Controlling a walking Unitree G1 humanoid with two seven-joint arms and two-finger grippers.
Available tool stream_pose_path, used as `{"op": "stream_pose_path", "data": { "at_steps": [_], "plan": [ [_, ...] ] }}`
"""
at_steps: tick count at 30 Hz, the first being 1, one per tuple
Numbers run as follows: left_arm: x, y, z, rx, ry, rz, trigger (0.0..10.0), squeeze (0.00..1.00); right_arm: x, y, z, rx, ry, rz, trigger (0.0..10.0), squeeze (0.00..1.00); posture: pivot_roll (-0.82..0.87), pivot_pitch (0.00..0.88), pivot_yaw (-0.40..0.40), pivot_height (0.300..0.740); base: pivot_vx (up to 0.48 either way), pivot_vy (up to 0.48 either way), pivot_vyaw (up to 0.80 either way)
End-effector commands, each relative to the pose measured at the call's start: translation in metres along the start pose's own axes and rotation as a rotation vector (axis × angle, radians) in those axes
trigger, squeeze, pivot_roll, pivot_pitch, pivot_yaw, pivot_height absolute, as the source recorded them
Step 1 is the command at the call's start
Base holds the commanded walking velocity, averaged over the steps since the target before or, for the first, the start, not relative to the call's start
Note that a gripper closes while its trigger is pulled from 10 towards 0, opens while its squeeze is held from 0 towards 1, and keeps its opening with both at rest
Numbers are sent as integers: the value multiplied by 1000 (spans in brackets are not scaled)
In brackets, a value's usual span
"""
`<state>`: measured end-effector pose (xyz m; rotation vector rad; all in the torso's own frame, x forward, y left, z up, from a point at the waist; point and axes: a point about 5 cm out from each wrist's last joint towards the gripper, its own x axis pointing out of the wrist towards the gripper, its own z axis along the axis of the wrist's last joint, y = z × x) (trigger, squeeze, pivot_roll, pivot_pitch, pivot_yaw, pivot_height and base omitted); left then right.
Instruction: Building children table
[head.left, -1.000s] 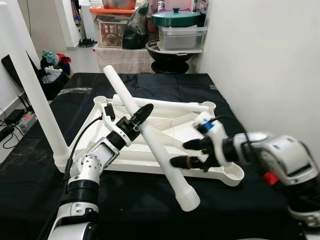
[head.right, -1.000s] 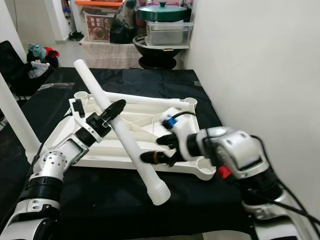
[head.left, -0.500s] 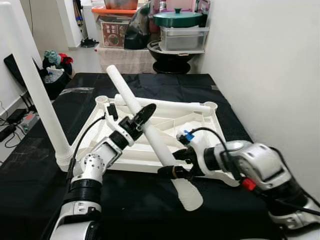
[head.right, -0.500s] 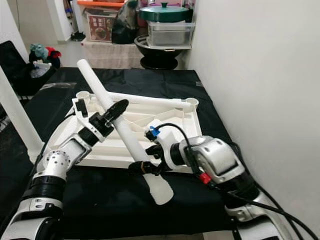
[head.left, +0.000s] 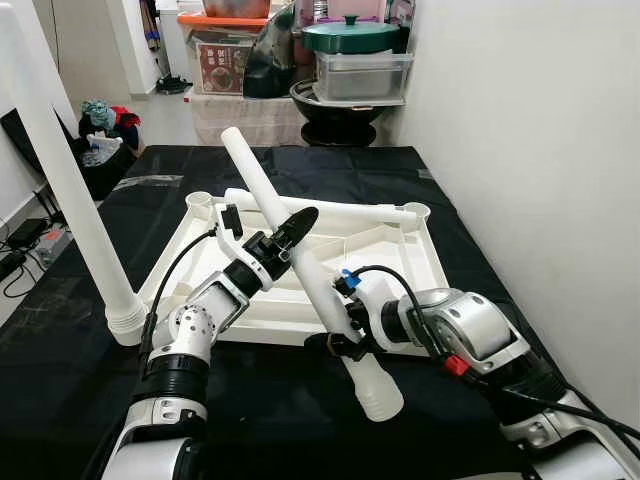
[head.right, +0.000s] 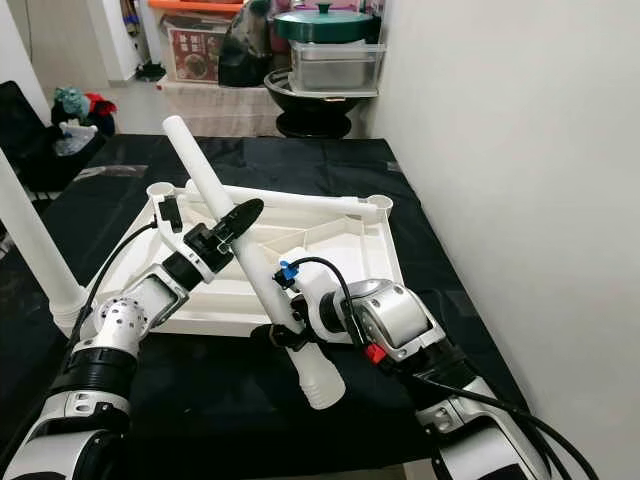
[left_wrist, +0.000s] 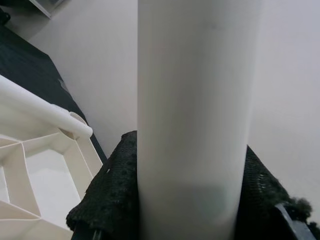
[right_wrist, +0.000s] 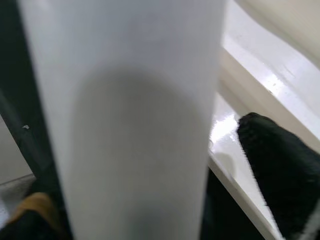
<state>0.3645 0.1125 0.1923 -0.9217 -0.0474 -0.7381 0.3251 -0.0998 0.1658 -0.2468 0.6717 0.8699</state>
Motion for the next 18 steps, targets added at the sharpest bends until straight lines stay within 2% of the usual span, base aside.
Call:
{"op": "stream_pose_path", "data": {
  "at_steps": [1, 2, 4, 5, 7, 8, 17, 18],
  "plan": [
    [2, -2, -3, -15, 10, -21, 2275, 0, 3, 0, 0, -12, 5, -6, 0, 0, -20, 0, -37, 740, 0, 0, 0],
    [1, -1, -4, -15, 11, -20, 2784, 0, 2, 0, 0, -11, -1, -6, 0, 0, -20, 0, -37, 740, 0, 0, 0],
    [2, -1, -4, -15, 13, -19, 3176, 0, 2, -1, 0, -9, -7, -8, 0, 0, -20, 0, -36, 740, 0, 0, 0],
    [2, -1, -5, -14, 15, -18, 4941, 0, 1, -2, 0, -8, -10, -10, 0, 0, -21, 0, -35, 740, 0, 0, 0],
    [2, -1, -6, -13, 17, -17, 4941, 0, 2, -2, 0, -7, -12, -12, 0, 0, -22, 0, -34, 740, 0, 0, 0],
    [3, -1, -6, -6, 23, -11, 10000, 0, 1, -2, 0, -4, -18, -10, 0, 0, -22, 0, -33, 740, 0, 0, 0],
    [5, 0, -6, 67, 28, 5, 10000, 0, -2, -1, 1, 6, -42, -3, 0, 0, -23, 0, -25, 740, 0, 0, 0],
    [4, -2, -4, 64, 5, -23, 10000, 224, -2, -1, 1, 9, -46, -2, 0, 0, -23, 0, -23, 740, 0, 0, 0]
  ]
}}
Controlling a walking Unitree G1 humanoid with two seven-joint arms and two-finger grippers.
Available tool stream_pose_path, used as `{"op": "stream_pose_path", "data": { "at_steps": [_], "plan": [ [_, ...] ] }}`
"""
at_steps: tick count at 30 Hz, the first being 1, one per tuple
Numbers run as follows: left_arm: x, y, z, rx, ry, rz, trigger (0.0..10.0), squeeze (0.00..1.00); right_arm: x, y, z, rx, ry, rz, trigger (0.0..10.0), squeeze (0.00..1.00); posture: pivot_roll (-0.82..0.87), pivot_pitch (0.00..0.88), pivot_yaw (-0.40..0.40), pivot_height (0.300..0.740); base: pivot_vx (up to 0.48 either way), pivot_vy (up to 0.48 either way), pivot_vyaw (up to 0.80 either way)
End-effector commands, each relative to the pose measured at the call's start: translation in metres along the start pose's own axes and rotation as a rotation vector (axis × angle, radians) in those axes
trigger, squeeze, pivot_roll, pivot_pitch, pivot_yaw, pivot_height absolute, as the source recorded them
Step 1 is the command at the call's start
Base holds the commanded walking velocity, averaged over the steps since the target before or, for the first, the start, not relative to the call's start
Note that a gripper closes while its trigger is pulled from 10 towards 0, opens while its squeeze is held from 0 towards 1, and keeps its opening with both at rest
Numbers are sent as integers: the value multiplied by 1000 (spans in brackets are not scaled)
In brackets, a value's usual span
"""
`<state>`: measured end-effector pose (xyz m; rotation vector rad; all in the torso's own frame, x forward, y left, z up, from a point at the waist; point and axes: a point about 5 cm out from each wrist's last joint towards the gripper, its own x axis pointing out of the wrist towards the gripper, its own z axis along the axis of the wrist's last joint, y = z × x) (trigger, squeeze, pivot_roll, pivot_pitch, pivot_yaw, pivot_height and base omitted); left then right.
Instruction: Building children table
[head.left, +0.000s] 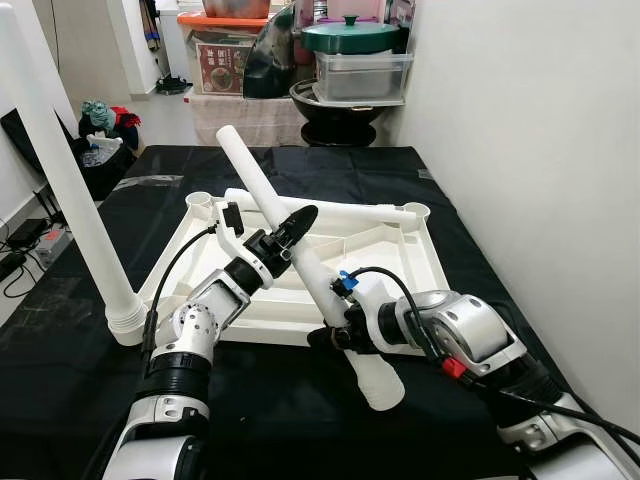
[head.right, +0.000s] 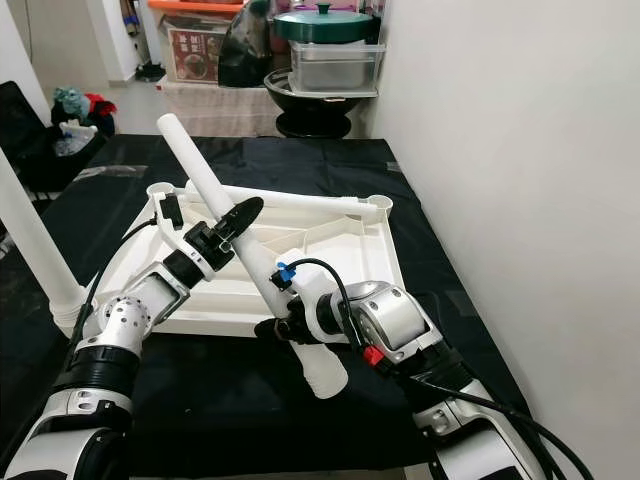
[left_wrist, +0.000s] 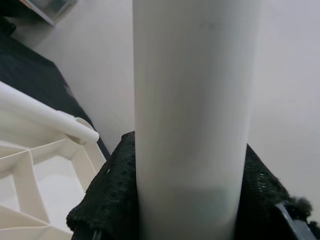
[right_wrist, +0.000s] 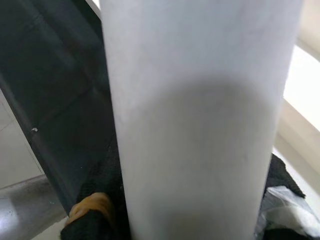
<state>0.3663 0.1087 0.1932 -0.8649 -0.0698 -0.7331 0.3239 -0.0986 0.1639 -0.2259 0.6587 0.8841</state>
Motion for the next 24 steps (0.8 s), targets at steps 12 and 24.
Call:
{"op": "stream_pose_path", "data": {
  "at_steps": [12, 24],
  "plan": [
    [-6, -26, 1, 1, 10, -257, 10000, 1000, -22, -30, 3, 54, -87, -146, 0, 0, -16, 0, -23, 740, 0, 0, 0],
    [-13, -14, 6, 10, -19, -149, 10000, 1000, -93, -97, 7, 168, -233, -459, 0, 0, -11, 0, -29, 740, 0, 0, 0]
  ]
}}
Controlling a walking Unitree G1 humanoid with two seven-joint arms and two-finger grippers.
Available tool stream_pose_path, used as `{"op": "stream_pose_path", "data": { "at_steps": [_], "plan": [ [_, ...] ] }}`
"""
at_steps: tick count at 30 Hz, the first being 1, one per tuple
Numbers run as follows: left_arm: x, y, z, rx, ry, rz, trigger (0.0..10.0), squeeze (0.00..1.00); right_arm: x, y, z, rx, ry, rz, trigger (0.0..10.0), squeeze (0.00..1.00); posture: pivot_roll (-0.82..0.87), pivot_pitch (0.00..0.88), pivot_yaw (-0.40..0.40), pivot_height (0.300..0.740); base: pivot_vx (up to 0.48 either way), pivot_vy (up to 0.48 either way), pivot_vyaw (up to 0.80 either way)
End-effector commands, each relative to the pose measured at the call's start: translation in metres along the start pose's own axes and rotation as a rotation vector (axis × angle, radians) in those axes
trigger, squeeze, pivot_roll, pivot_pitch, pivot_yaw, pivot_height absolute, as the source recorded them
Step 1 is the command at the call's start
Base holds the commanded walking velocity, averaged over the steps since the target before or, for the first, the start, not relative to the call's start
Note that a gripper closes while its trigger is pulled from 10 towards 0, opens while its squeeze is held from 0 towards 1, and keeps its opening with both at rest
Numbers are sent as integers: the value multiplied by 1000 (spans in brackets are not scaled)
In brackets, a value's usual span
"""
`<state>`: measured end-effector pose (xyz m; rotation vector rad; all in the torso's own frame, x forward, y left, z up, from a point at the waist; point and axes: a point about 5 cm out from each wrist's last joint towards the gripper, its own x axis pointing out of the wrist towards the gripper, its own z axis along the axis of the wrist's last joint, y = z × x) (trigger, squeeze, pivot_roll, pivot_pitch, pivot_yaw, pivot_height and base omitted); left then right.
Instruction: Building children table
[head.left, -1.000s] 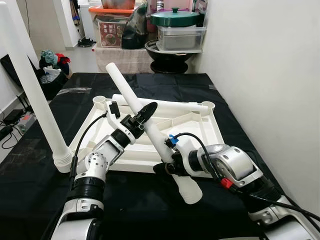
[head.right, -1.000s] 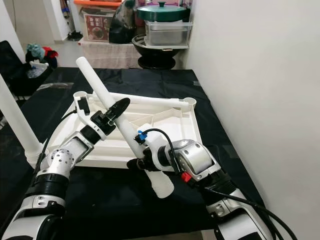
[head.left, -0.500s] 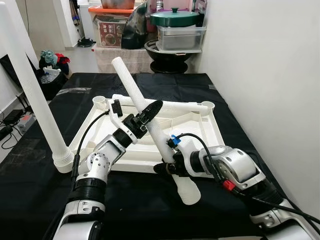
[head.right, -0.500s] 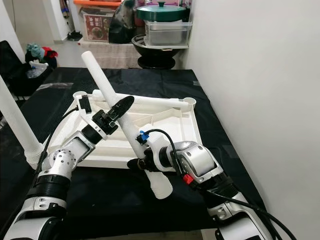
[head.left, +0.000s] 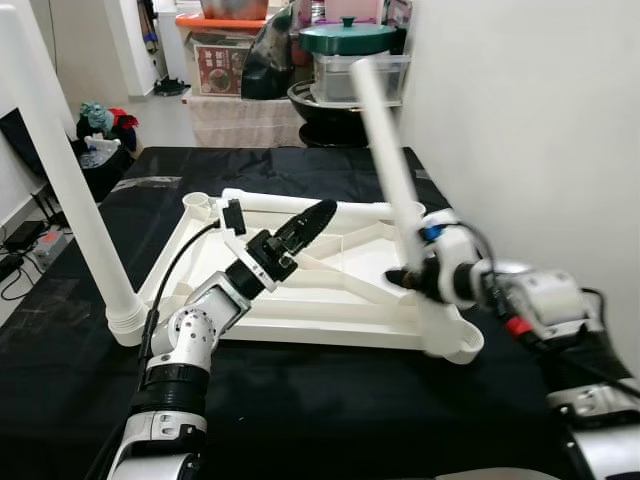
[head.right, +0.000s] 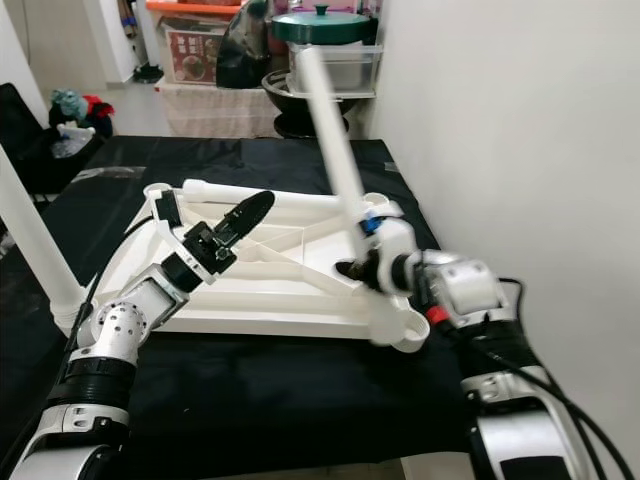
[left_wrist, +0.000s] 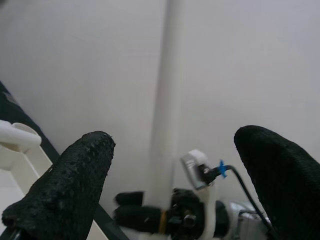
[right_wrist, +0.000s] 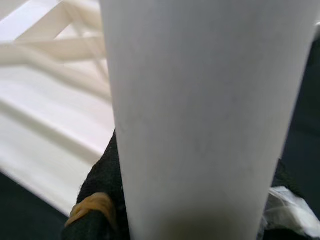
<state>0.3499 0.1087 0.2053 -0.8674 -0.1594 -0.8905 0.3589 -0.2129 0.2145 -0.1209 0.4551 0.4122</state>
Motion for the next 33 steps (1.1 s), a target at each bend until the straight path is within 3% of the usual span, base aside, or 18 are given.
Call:
{"op": "stream_pose_path", "data": {
  "at_steps": [1, 6, 7, 9, 10, 15, 18, 25, 31, 33],
  "plan": [
    [-7, 4, 2, 6, -9, 30, 10000, 1000, -8, -11, 5, 17, -32, -26, 0, 0, -11, 0, -28, 740, 0, 0, 0],
    [-12, 5, 2, -2, -7, 41, 10000, 1000, -19, -28, 9, 35, -78, -84, 0, 0, -13, 0, -27, 740, 0, 0, 0],
    [-15, 7, -1, -5, -2, 61, 10000, 443, -23, -42, 9, 41, -140, -177, 0, 0, -12, 0, -27, 740, 0, 0, 0],
    [-16, 8, -2, -5, -1, 71, 10000, 443, -25, -48, 8, 39, -163, -218, 0, 0, -12, 0, -27, 740, 0, 0, 0],
    [-17, 10, -3, -4, -2, 90, 10000, 0, -25, -52, 6, 28, -200, -280, 0, 0, -8, 0, -32, 740, 0, 0, 0],
    [-22, 18, -6, 2, -16, 168, 10000, 0, -23, -54, -17, 91, -326, -445, 0, 0, -7, 0, -32, 740, 0, 0, 0],
    [-24, 21, -6, 6, -18, 195, 10000, 0, -23, -54, -26, 103, -347, -500, 0, 0, 1, 0, -29, 740, 0, 0, 0],
    [-29, 29, -6, 18, -20, 262, 10000, 0, -23, -58, -62, 20, -381, -698, 0, 0, 6, 0, -23, 740, 0, 0, 0],
    [-29, 31, -4, 25, -35, 286, 10000, 0, -23, -55, -69, 5, -448, -768, 0, 0, 17, 0, -28, 740, 0, 0, 0],
    [-30, 32, -5, 29, -37, 300, 10000, 0, -19, -52, -74, 55, -475, -782, 0, 0, 21, 0, -34, 740, 0, 0, 0]
  ]
}}
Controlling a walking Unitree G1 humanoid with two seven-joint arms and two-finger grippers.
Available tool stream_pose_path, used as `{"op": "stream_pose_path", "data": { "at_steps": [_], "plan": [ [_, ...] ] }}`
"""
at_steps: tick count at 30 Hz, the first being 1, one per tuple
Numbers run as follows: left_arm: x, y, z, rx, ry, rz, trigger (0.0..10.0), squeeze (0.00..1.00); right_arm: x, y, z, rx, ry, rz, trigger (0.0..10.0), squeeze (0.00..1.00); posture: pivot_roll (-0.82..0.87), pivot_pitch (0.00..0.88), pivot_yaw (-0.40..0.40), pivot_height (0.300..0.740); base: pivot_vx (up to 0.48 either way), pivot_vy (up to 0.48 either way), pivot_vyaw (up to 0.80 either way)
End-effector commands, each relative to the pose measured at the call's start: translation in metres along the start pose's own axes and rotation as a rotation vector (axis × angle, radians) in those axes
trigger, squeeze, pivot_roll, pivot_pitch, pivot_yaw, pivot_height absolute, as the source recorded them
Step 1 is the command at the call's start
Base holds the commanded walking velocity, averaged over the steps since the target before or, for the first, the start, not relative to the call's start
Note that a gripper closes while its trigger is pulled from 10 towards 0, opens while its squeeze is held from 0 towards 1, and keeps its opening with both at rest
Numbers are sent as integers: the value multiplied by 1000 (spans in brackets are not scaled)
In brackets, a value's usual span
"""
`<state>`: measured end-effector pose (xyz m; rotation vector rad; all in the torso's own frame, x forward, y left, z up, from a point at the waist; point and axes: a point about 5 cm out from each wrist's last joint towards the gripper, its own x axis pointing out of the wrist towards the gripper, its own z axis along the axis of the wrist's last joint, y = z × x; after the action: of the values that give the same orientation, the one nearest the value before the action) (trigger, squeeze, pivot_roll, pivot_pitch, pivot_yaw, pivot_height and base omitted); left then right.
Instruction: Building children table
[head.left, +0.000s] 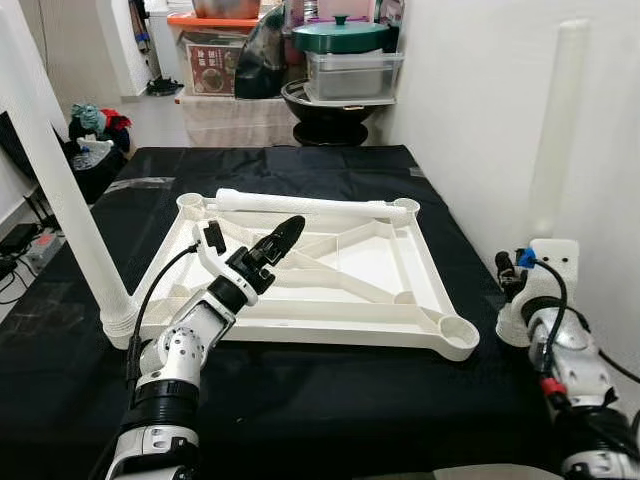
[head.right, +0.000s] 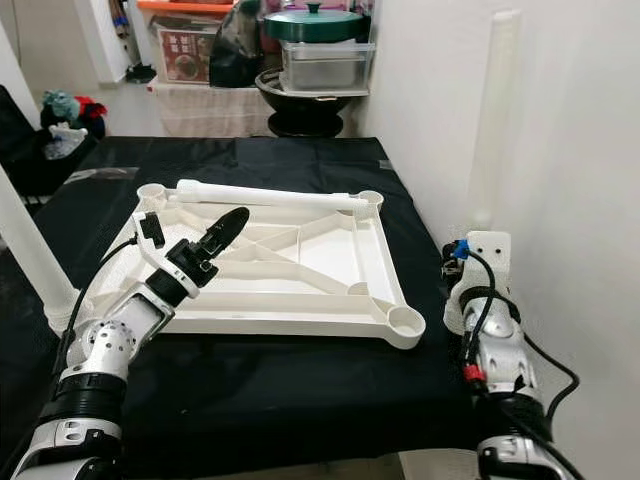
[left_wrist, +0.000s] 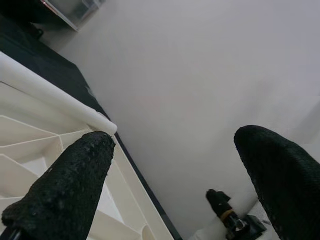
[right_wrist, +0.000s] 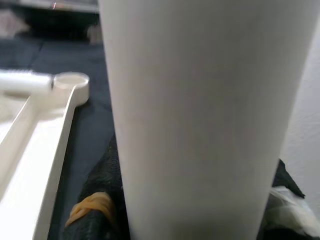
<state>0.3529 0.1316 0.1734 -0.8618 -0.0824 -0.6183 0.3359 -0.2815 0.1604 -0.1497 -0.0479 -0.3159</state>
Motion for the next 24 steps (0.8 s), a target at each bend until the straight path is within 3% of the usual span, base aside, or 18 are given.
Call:
{"op": "stream_pose_path", "data": {
  "at_steps": [1, 13, 15, 24],
  "plan": [
    [-2, 4, -1, 8, 2, 32, 10000, 0, -2, 1, -5, 48, -13, -36, 0, 0, 21, 0, -34, 740, 0, 0, 0],
    [-3, 8, -1, 18, -7, 67, 10000, 0, -15, 34, -20, 183, -32, -31, 0, 0, 27, 0, -37, 740, 0, 0, 0],
    [-2, 9, -1, 17, -7, 73, 10000, 0, -23, 54, -26, 299, 25, 18, 0, 0, 19, 0, -33, 740, 0, 0, 0],
    [-2, 10, -2, 16, -3, 81, 10000, 0, -48, 82, -32, 403, 112, 162, 0, 0, 9, 0, -29, 740, 0, 0, 0]
  ]
}}
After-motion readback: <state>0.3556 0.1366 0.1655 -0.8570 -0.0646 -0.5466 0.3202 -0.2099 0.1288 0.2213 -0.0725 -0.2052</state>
